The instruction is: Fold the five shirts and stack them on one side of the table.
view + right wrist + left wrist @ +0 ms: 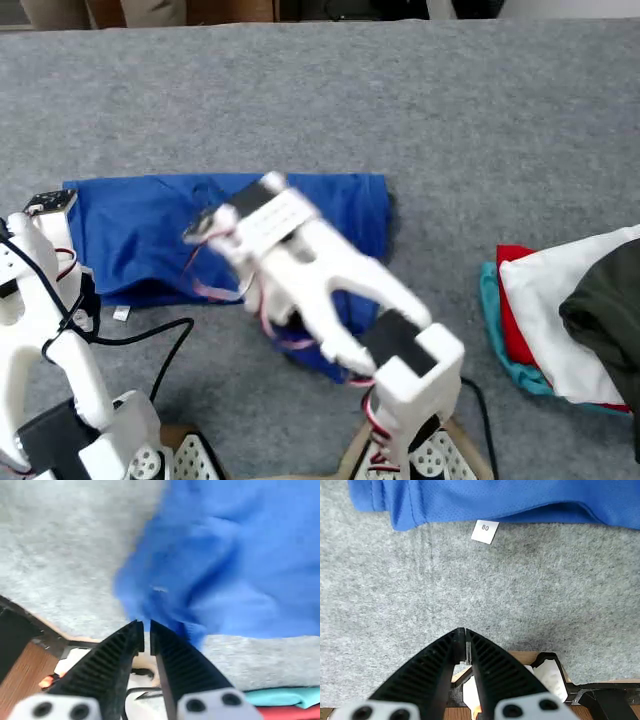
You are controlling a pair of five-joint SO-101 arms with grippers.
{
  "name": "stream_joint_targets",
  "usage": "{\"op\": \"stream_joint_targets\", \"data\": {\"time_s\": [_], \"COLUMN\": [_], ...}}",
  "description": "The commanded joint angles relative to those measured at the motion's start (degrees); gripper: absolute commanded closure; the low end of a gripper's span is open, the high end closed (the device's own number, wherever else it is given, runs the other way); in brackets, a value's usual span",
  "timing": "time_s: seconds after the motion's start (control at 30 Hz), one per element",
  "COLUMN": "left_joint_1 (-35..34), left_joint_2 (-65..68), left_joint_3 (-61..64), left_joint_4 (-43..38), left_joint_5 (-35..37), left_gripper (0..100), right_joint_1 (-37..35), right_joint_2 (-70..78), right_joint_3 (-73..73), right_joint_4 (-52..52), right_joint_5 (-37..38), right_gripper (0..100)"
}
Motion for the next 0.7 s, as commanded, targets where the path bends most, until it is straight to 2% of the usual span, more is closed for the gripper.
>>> {"op": "stream_joint_targets", "data": {"time_s": [0.0,0.33,0.47,0.67], "left_joint_1": [-0.35,-0.53,-0.53,-0.26], "left_joint_2": [-1.98,-1.98,-1.98,-1.98], "left_joint_3": [-0.18,-0.18,-0.18,-0.18], "left_joint_4": [0.53,0.62,0.62,0.62], "left_joint_5": [-0.44,-0.18,-0.18,-0.18], "left_gripper": [98,98,98,98], "right_joint_1": [4.18,9.98,9.63,7.52], "right_joint_2": [-3.47,7.96,11.82,8.31], "right_joint_3": [-4.0,-4.35,-4.35,-4.18], "right_joint_4": [0.09,-11.69,-10.29,-5.98], "right_joint_5": [3.08,2.99,2.64,0.18], "right_gripper": [95.4,95.7,95.7,95.7]}}
